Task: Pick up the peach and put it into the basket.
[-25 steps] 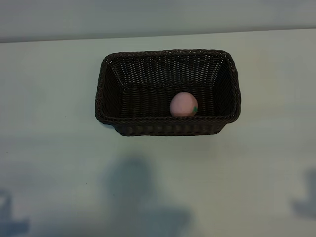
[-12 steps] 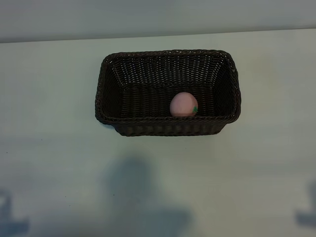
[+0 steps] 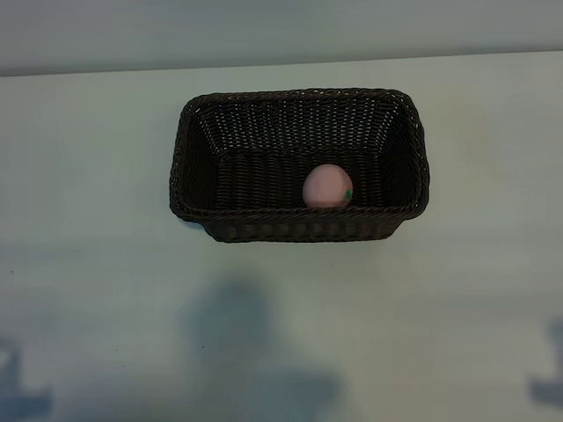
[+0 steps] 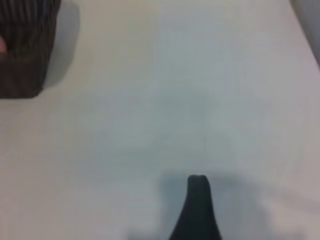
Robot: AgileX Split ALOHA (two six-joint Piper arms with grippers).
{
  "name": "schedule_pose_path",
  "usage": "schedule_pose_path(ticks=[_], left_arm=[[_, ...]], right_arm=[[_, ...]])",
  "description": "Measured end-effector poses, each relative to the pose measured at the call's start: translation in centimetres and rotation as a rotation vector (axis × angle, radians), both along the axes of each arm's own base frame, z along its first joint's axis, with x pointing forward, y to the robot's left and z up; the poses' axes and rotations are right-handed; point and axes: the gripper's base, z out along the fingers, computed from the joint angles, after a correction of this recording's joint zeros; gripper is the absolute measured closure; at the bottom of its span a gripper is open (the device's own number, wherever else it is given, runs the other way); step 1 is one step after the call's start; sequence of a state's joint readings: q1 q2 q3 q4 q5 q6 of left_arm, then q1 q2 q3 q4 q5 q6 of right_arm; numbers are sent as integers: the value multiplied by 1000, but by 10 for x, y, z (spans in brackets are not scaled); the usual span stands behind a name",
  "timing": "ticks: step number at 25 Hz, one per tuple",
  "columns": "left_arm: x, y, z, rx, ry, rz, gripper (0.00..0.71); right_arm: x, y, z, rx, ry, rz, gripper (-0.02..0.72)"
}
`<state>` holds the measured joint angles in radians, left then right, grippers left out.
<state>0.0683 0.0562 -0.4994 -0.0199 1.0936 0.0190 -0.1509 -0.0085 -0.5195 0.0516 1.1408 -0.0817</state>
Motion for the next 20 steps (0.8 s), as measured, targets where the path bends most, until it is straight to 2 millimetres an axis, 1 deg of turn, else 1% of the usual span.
schedule_pose_path(ticks=[5,20], left_arm=[[0,0,0,0,0,0,157],[0,0,0,3,0,-2,157]], right_arm=[[6,-1,-4,28,-25,-16,131],[6,-1,-3,38,-43,-23,131]])
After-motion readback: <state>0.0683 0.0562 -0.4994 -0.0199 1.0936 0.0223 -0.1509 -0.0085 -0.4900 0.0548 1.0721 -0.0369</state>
